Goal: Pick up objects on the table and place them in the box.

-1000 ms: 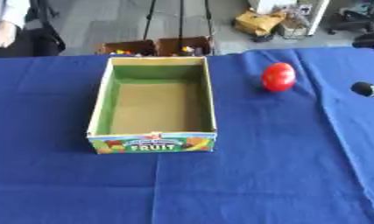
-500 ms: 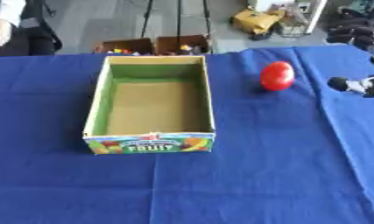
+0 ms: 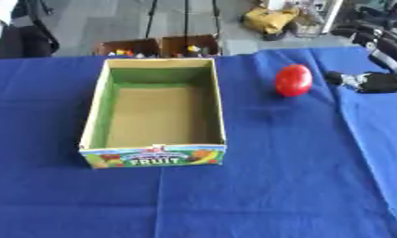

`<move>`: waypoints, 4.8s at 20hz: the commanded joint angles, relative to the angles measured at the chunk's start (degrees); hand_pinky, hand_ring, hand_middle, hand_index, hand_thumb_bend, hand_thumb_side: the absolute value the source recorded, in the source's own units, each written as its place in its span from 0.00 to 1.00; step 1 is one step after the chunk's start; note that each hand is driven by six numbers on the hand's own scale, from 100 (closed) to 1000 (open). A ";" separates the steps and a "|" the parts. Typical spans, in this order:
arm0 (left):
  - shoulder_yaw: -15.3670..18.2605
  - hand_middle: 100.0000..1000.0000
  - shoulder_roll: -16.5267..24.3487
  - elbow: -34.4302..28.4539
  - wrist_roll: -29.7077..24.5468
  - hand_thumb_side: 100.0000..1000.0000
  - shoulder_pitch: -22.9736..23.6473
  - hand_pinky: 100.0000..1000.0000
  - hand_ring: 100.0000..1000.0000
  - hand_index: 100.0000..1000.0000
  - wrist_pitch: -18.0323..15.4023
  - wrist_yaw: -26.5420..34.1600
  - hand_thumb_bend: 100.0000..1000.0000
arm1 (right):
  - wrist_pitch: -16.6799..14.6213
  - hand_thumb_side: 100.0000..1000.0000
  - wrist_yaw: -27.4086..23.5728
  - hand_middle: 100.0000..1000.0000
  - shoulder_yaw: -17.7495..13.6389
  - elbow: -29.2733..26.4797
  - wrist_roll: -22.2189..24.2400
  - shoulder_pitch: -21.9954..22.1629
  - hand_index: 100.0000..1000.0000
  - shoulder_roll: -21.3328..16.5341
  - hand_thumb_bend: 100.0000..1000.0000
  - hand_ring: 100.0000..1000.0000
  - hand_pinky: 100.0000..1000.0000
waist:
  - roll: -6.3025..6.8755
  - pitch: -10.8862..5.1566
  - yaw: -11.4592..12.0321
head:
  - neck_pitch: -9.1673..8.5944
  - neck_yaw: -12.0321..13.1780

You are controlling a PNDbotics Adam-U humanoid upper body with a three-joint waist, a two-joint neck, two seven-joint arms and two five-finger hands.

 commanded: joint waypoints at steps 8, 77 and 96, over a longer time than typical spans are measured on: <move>-0.19 0.74 0.03 -1.12 -1.63 0.93 -1.59 0.61 0.71 0.95 -0.51 0.36 0.00 | 6.58 1.00 -2.82 0.81 0.20 1.18 -0.35 -4.33 0.95 -0.20 0.52 0.99 0.74 | 0.10 0.89 1.13 | -2.51 -1.90; 0.23 0.72 -0.56 -1.12 -2.64 0.92 -2.91 0.63 0.71 0.92 -0.25 -0.57 0.00 | 11.70 0.16 -2.83 0.82 1.90 2.38 17.82 -6.80 0.92 1.10 0.50 0.93 0.59 | -1.22 4.86 2.98 | -1.56 -3.07; 0.29 0.72 -0.85 -1.12 -2.44 0.92 -2.75 0.65 0.70 0.91 -0.01 -0.81 0.00 | 13.75 0.13 -14.60 0.75 1.78 0.71 20.13 -6.71 0.77 1.39 0.19 0.96 0.60 | -0.90 4.77 2.51 | -1.19 -3.44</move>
